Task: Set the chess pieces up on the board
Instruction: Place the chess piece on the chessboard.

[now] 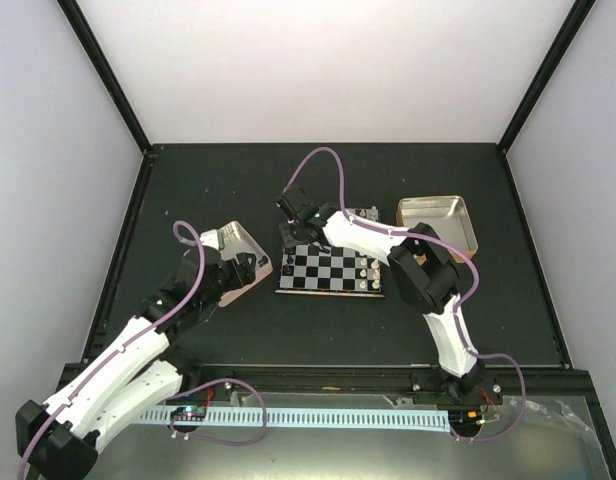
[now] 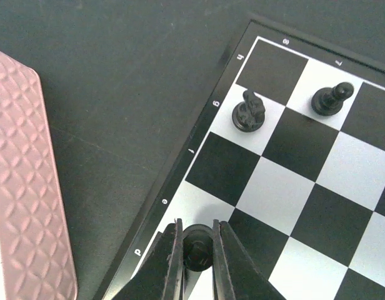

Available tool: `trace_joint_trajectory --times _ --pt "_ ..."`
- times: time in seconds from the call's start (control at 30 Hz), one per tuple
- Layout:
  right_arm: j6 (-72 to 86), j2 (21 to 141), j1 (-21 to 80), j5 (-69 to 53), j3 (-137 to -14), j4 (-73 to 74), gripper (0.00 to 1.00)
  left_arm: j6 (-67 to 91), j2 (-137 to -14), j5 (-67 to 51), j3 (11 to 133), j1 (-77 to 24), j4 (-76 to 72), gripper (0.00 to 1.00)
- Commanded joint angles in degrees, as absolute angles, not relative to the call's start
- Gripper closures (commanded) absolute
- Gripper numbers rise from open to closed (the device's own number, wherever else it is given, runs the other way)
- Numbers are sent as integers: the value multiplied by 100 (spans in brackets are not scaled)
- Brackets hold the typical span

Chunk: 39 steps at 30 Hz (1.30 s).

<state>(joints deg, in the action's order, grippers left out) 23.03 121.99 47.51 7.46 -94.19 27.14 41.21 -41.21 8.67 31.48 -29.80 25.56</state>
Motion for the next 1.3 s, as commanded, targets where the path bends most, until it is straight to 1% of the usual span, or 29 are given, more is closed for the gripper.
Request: trace_joint_trajectory --times 0.0,0.47,0.7,0.8,0.9,1.17,1.27 --pt "2237 12351 4772 917 -9614 2803 97 4204 -4078 615 3114 -2877 2628 15" --pt "2189 12624 4767 686 -9663 2606 94 4217 -4104 453 3077 -2760 2680 15" --pt "2171 12580 4768 667 -9659 2701 81 4239 -4126 389 3050 -2738 2681 15" --pt "2202 12446 4768 723 -9619 2748 78 4239 -4131 380 3041 -2732 2689 15" --pt "2219 12335 4767 794 -9636 2803 78 4242 -4140 379 3041 -2725 2683 15" --pt "2204 12350 4767 811 -9749 3005 85 4226 -4188 353 3041 -2691 2672 15" --pt "2206 12339 4769 739 -9730 2994 84 4215 -4192 345 3032 -2679 2680 15"
